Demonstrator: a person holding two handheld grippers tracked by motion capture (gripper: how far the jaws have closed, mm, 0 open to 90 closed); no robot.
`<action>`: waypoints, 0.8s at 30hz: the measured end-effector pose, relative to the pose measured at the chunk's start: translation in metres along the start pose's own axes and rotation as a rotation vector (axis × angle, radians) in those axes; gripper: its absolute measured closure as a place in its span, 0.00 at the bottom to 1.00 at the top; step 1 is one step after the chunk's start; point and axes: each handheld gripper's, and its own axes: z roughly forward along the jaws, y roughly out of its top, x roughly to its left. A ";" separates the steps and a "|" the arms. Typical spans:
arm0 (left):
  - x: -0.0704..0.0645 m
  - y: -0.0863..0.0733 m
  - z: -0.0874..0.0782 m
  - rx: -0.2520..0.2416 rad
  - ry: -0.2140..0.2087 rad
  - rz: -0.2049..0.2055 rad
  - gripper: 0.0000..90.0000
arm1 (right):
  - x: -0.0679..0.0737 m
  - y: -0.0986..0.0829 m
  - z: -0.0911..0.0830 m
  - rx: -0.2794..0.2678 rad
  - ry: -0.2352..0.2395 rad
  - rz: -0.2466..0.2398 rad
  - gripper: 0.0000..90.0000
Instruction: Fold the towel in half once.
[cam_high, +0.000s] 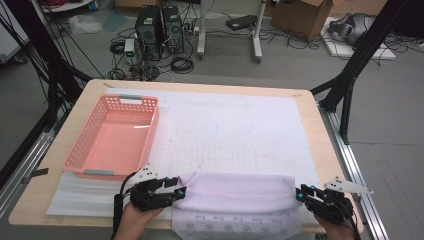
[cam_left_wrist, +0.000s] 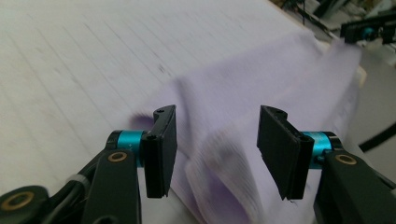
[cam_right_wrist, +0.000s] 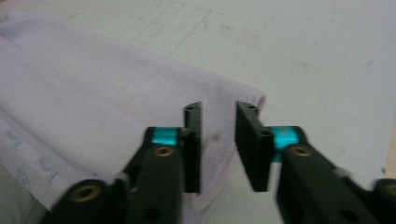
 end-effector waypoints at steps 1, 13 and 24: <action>0.003 0.003 0.001 0.001 0.026 0.009 0.57 | 0.000 0.003 0.003 0.012 0.002 -0.024 0.87; 0.015 0.006 0.029 0.096 0.048 -0.019 0.79 | 0.000 0.015 0.053 0.084 0.007 -0.069 0.83; 0.006 0.005 0.048 0.133 0.167 0.000 0.96 | -0.001 0.012 0.046 0.063 0.008 -0.061 0.83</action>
